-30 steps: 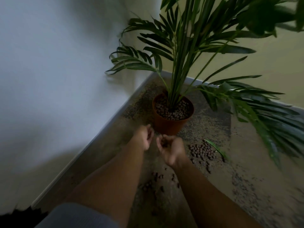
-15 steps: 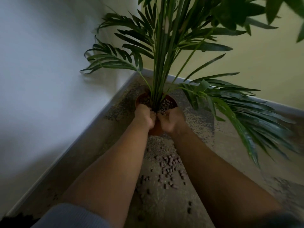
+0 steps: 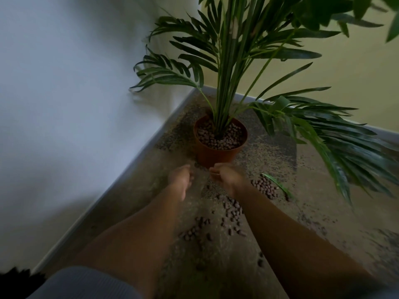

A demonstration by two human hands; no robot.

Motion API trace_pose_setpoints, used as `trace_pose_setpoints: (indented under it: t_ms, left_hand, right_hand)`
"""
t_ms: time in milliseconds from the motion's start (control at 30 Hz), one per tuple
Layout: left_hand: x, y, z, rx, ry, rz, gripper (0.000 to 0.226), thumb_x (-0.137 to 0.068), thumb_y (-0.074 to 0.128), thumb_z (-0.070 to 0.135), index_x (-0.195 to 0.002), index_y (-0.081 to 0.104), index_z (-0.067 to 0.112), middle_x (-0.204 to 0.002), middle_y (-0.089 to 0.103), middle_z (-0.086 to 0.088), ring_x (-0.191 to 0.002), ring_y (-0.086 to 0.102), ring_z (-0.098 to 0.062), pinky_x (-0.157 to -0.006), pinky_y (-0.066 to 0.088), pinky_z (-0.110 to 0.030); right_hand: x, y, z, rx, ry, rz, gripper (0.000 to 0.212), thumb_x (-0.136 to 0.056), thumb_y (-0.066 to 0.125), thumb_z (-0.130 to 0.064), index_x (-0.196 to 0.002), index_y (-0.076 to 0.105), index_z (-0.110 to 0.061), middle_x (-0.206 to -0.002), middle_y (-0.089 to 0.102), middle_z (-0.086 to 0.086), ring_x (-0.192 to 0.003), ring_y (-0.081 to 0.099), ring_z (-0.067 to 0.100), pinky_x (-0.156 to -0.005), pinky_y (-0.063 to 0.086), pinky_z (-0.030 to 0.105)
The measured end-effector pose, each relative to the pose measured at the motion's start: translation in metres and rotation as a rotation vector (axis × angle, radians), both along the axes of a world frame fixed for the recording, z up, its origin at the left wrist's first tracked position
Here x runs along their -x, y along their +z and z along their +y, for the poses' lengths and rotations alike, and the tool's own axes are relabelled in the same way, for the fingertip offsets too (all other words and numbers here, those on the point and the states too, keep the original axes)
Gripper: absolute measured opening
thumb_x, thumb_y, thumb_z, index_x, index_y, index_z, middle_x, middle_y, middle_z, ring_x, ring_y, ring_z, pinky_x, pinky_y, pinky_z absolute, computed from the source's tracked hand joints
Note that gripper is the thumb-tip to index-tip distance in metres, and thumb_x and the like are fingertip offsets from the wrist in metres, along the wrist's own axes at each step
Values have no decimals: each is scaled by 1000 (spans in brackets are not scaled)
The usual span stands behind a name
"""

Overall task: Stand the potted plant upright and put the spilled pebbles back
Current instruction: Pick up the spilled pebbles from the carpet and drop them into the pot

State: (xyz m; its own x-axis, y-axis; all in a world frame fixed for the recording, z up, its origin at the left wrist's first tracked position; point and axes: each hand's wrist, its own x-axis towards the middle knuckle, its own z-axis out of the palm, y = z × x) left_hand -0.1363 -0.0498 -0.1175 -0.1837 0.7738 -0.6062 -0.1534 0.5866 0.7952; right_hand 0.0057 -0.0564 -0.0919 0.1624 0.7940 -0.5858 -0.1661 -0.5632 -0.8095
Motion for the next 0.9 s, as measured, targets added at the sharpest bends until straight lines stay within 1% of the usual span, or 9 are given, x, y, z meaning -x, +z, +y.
trace_pose_setpoints:
  t_ms: [67, 167, 233, 267, 367, 467, 600, 700, 900]
  left_hand:
    - [8, -19, -8, 17, -128, 116, 29, -100, 44, 10, -118, 64, 17, -105, 66, -5, -82, 59, -14, -66, 49, -24]
    - [11, -32, -12, 12, -271, 267, 24, -96, 53, 13, -115, 66, 19, -119, 65, -7, -99, 61, -22, -83, 51, -30]
    - [8, -35, -7, -18, -385, 336, 27, -94, 57, 14, -119, 64, 21, -122, 64, -5, -97, 60, -19, -77, 49, -26]
    - [3, -35, -3, -47, -445, 378, 29, -93, 58, 13, -120, 62, 22, -124, 63, -3, -96, 60, -18, -75, 48, -25]
    - [-14, -40, 10, -91, -601, 508, 34, -92, 59, 14, -124, 59, 27, -130, 59, 2, -104, 59, -16, -76, 48, -25]
    - [-35, -45, 21, -150, -774, 654, 49, -93, 57, 12, -138, 49, 29, -140, 55, -1, -119, 58, -22, -91, 51, -31]
    - [-52, -58, 29, -159, -988, 768, 64, -91, 55, 5, -147, 39, 31, -156, 32, -1, -133, 45, -25, -97, 48, -35]
    - [-56, -73, 26, -237, -1046, 905, 51, -92, 55, 12, -140, 48, 28, -156, 26, -1, -141, 29, -25, -113, 35, -37]
    - [-52, -88, 16, -326, -931, 928, 28, -94, 56, 17, -120, 61, 27, -142, 35, -4, -131, 35, -24, -110, 36, -36]
  right_hand:
    - [-4, -19, -7, 18, 123, -267, 16, -91, 56, -7, -101, 67, -7, -81, 64, 6, -68, 59, 16, -57, 49, 24]
    - [-14, -40, -16, -7, 283, -549, 4, -89, 56, -13, -87, 58, -10, -80, 55, 3, -64, 50, 11, -59, 44, 20]
    - [-21, -50, -16, -40, 438, -715, 20, -92, 52, -11, -71, 54, -11, -74, 54, 4, -63, 48, 11, -59, 43, 24]
    - [-23, -54, -17, -50, 516, -807, 22, -93, 50, -12, -72, 56, -10, -80, 59, 8, -73, 55, 16, -67, 47, 27]
    - [-28, -69, -18, -107, 643, -1068, 33, -95, 51, -24, -122, 60, -8, -132, 55, 13, -125, 47, 29, -103, 40, 33]
    - [-31, -81, -19, -124, 699, -1125, 60, -92, 57, -34, -145, 40, -11, -152, 33, 12, -140, 30, 30, -112, 31, 36]
    - [-34, -96, -16, -143, 822, -1202, 58, -93, 50, -44, -145, 41, -20, -150, 32, 6, -136, 31, 28, -110, 35, 39]
    - [-36, -100, -17, -168, 822, -1307, 56, -91, 48, -47, -142, 44, -26, -136, 39, 5, -124, 35, 27, -101, 40, 40]
    - [-45, -104, -27, -196, 801, -1283, 44, -95, 41, -46, -137, 45, -33, -128, 39, 2, -116, 38, 24, -89, 43, 38]
